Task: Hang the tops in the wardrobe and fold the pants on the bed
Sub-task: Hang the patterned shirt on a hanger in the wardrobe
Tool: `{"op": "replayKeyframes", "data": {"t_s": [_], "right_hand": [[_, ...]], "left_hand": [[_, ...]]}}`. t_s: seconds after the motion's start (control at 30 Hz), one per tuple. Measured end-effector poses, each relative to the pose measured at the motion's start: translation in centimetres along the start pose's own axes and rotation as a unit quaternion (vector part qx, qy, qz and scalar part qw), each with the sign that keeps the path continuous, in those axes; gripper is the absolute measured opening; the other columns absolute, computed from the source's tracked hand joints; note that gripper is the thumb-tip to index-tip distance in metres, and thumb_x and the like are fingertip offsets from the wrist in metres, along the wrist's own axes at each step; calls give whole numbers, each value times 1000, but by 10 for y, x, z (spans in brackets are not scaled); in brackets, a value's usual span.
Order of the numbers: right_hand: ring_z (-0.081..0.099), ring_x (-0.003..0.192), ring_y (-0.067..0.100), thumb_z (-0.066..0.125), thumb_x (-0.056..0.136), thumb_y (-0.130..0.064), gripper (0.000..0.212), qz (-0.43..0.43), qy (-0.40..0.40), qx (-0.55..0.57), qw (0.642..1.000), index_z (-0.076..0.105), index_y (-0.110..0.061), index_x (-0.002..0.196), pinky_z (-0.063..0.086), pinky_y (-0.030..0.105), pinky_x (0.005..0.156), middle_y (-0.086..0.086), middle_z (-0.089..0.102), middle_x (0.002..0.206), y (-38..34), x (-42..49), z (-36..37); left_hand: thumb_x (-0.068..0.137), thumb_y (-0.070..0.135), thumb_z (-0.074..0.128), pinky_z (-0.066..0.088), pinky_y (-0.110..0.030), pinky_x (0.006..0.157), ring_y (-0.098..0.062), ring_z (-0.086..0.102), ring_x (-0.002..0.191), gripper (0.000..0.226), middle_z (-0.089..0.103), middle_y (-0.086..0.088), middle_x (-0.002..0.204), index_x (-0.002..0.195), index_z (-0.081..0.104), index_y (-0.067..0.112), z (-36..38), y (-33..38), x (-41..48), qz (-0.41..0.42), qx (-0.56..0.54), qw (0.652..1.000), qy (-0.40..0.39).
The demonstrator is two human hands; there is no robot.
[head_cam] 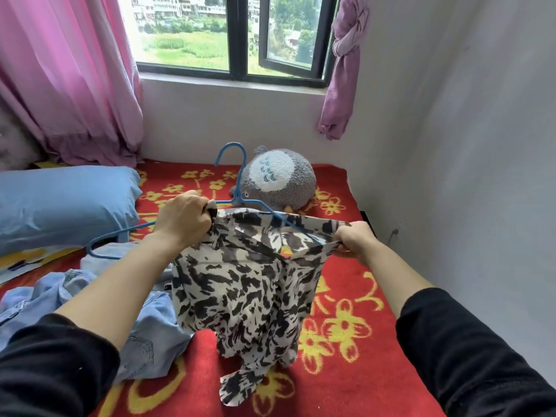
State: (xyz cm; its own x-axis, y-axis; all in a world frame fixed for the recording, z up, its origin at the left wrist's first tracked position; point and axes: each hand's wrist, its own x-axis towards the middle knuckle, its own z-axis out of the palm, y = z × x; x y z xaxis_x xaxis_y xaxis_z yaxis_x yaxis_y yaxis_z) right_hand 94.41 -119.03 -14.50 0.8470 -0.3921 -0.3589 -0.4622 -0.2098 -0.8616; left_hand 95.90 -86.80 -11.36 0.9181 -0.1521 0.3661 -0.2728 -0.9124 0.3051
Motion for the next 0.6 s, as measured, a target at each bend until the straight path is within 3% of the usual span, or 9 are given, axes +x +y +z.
{"op": "replayKeyframes", "data": {"t_s": [0.07,0.13,0.2,0.27,0.33,0.4,0.47,0.53,0.6], "right_hand": [[52,54,20,52,76,16,28,-30,-130,44,990,47,-11,71,56,33,54,9,48,68,-6,-16,11],[55,53,16,55,76,19,29,-47,-299,62,951,48,-8,81,52,28,51,4,52,67,-11,-34,22],[54,48,13,57,75,20,30,-62,-390,20,918,47,-9,76,46,23,44,0,53,59,-16,-45,31],[54,47,15,56,74,18,36,-95,-356,-77,926,41,-13,63,45,24,44,1,46,56,-21,-47,36],[47,49,17,52,75,15,34,-131,-252,-160,945,39,-12,61,42,24,46,4,38,59,-23,-43,36],[39,50,16,49,76,15,25,-149,-185,-143,961,42,-8,67,38,22,45,5,36,64,-23,-42,34],[40,46,12,50,73,15,26,-164,-216,-118,955,43,-9,66,37,21,43,4,38,62,-23,-48,41],[45,45,8,54,71,13,25,-175,-303,-131,927,46,-10,65,39,22,45,0,42,60,-21,-60,59],[47,49,9,60,70,10,20,-175,-355,-139,908,58,-3,85,40,24,46,0,48,62,-19,-73,80]], "left_hand": [[89,19,47,40,-32,64,-27,52,73,27,52,-4,77,75,69,10,1,5,1,-20,8,1000,-4],[89,18,48,39,-33,66,-30,54,76,26,50,-4,77,75,69,9,3,11,1,-35,-4,999,1],[89,18,50,39,-34,67,-33,57,80,25,52,-6,80,77,69,8,4,14,1,-48,-7,999,9],[90,20,50,41,-37,71,-35,58,86,24,58,-11,89,85,70,7,1,11,3,-72,16,997,10],[89,19,50,43,-39,74,-38,58,90,23,59,-15,98,91,69,7,-4,3,5,-102,43,994,3],[87,15,50,43,-39,74,-39,57,89,21,59,-16,99,90,69,7,-7,-3,4,-121,45,992,-2],[85,13,51,41,-36,70,-36,57,85,18,61,-16,96,83,69,8,-7,-1,1,-132,27,991,-5],[84,13,53,41,-34,69,-35,59,86,17,64,-15,94,73,65,11,-5,5,-2,-138,1,990,-16],[84,13,55,39,-32,68,-34,59,87,18,65,-13,92,67,61,13,-2,10,-4,-142,-21,989,-26]]}}
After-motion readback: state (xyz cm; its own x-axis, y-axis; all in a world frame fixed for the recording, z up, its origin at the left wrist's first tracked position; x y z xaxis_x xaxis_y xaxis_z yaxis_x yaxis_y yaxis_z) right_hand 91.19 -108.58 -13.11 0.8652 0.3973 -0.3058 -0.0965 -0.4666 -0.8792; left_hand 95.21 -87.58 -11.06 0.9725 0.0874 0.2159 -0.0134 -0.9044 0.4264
